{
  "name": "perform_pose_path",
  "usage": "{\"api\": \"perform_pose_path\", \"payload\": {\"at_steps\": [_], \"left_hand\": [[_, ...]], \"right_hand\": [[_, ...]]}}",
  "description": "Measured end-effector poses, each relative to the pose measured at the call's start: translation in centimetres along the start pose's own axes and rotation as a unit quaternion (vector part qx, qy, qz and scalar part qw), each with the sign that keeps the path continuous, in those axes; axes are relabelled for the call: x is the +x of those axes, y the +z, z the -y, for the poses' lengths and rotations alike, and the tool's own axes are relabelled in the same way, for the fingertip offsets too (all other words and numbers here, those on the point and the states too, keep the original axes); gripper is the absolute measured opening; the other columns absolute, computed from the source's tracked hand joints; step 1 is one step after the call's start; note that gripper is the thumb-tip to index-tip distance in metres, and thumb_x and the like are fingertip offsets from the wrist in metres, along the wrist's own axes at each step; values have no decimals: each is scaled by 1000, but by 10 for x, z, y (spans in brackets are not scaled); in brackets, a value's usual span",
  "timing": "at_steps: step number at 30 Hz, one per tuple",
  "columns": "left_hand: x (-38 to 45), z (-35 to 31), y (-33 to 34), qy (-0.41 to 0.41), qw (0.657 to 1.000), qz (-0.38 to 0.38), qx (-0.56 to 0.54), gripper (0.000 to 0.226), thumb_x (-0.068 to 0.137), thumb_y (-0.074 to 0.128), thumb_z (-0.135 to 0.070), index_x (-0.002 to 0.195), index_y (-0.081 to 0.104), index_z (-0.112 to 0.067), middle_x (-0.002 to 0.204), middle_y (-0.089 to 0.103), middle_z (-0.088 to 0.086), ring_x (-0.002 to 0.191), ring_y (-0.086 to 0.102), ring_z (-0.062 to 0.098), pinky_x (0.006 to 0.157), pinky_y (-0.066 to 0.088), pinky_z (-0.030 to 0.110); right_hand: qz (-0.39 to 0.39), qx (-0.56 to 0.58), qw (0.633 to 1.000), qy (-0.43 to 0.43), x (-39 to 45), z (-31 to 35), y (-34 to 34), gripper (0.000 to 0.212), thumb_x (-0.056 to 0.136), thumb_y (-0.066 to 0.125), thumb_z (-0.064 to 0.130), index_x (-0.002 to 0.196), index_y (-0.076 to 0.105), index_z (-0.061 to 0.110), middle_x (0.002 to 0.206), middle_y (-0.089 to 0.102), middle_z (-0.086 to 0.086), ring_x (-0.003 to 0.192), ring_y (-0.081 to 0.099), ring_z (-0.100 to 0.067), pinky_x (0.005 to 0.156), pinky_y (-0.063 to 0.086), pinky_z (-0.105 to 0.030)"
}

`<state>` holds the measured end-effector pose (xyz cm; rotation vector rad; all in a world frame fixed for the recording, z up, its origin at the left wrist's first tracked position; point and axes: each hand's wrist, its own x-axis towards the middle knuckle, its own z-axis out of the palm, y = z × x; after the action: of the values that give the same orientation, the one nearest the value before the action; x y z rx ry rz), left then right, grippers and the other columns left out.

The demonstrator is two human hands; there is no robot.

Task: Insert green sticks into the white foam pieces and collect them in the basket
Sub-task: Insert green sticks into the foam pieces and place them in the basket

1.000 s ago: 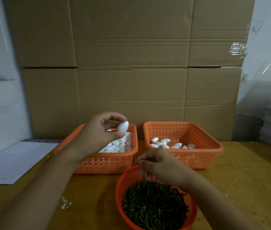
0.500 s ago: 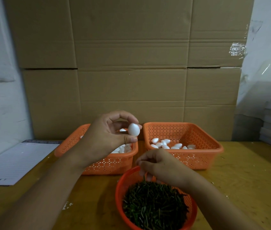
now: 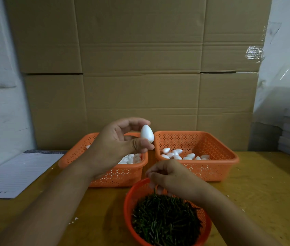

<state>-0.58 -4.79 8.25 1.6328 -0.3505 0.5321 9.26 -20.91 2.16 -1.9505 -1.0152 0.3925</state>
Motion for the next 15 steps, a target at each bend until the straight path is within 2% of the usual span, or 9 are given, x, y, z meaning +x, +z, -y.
{"api": "perform_pose_path", "payload": {"at_steps": [2,5,9,15], "left_hand": [[0,0,0,-2,1000,5,-6,46,70,77,-13,115,67,-17,107,72,5,88,76,28,73,58,24],[0,1,0,-10,1000,4,-21,43,71,77,-13,113,67,-15,105,74,4,92,75,29,74,58,24],[0,-1,0,-33,997,-6,-69,39,69,80,-25,106,71,-15,99,75,8,90,75,28,70,58,22],[0,-3,1,-48,993,-2,-106,31,72,70,-43,95,80,-24,96,75,9,85,75,21,66,58,19]], "right_hand": [[0,1,1000,1,0,0,0,13,100,55,21,95,66,25,73,71,7,61,62,-5,49,44,-16],[-1,3,1000,0,0,0,0,12,100,55,22,97,66,23,74,71,6,61,62,-5,49,44,-16],[-2,-2,1000,0,0,-1,0,12,100,55,22,101,67,22,75,72,6,62,63,-6,49,45,-17],[1,-2,1000,2,0,-2,-1,12,100,55,23,101,67,22,76,72,6,62,63,-5,50,45,-17]]}}
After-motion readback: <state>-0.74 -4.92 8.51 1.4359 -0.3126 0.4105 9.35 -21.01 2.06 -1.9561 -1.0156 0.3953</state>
